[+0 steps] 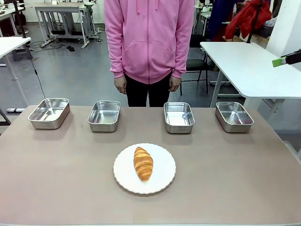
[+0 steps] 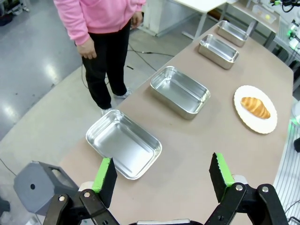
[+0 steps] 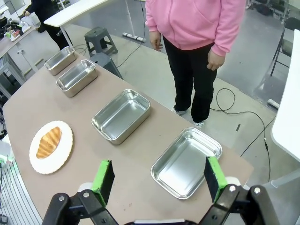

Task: Place the bread in the container.
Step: Place the Butter Roll into the Airtight Container indicated by the human.

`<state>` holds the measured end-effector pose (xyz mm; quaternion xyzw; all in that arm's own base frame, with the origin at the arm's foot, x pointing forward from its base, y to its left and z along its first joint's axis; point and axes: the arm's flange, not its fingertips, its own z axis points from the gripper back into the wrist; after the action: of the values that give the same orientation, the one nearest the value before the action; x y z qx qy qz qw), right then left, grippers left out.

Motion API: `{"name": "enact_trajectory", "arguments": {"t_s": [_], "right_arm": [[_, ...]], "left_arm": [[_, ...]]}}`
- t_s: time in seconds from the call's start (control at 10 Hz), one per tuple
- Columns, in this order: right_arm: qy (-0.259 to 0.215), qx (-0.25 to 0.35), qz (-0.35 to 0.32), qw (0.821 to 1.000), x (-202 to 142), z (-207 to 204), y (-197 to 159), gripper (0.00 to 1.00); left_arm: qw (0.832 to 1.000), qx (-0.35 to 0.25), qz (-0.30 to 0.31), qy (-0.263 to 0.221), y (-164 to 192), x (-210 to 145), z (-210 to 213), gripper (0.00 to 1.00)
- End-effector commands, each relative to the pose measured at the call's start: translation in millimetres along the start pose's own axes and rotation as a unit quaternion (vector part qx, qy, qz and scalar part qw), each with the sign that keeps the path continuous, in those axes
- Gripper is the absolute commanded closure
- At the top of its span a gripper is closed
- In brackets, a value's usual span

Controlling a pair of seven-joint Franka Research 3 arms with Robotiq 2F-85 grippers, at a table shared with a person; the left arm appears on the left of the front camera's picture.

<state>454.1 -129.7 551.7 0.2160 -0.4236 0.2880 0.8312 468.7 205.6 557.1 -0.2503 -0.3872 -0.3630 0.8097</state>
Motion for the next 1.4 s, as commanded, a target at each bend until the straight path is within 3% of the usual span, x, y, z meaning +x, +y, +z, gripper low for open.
{"name": "enact_trajectory", "arguments": {"t_s": [0.0,1.3], "right_arm": [[0.001,0.001,0.002,1.000,-0.3,-0.4,1.8,0.00],[0.001,0.001,0.002,1.000,-0.3,-0.4,1.8,0.00]], "left_arm": [[1.000,-0.002,-0.003,0.000,0.4,-1.6,0.4,0.00],[1.000,-0.002,-0.003,0.000,0.4,-1.6,0.4,0.00]]}}
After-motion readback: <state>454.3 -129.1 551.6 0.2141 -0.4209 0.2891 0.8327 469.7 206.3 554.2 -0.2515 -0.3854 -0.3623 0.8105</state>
